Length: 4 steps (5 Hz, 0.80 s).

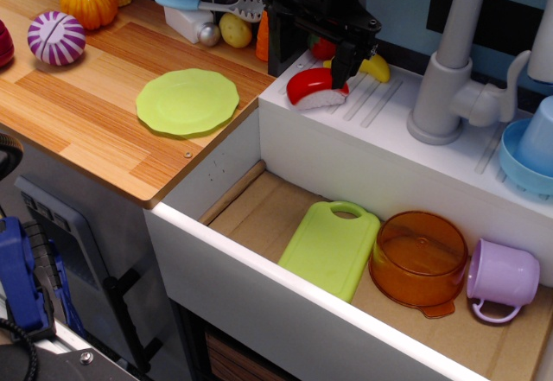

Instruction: Put sushi on plate

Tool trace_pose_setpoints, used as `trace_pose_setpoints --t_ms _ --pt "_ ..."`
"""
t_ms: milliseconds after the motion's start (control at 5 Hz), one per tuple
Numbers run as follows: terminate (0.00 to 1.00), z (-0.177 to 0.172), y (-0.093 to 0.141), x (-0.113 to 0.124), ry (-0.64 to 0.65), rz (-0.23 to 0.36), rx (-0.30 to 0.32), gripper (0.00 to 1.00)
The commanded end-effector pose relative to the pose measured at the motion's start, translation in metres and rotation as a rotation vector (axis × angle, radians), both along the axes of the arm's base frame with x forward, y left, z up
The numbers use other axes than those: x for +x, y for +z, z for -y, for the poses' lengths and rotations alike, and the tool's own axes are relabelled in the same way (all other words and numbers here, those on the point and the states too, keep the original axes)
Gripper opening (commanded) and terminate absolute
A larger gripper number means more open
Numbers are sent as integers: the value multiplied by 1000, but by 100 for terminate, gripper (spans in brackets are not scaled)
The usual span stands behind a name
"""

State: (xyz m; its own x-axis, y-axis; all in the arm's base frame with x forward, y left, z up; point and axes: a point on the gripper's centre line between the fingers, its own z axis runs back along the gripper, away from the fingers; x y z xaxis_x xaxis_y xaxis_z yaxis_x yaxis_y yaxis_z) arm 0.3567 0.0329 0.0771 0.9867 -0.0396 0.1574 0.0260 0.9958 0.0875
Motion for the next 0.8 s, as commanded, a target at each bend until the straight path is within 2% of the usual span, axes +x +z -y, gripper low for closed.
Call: trace_pose_setpoints --t_ms 0,200,400,600 --pt "0 0 0 0 0 0 0 100" --pt "0 -2 4 9 -74 -19 28 100" --pt "0 -1 8 20 -190 7 69 100" --pt "0 -5 5 28 -294 51 61 100"
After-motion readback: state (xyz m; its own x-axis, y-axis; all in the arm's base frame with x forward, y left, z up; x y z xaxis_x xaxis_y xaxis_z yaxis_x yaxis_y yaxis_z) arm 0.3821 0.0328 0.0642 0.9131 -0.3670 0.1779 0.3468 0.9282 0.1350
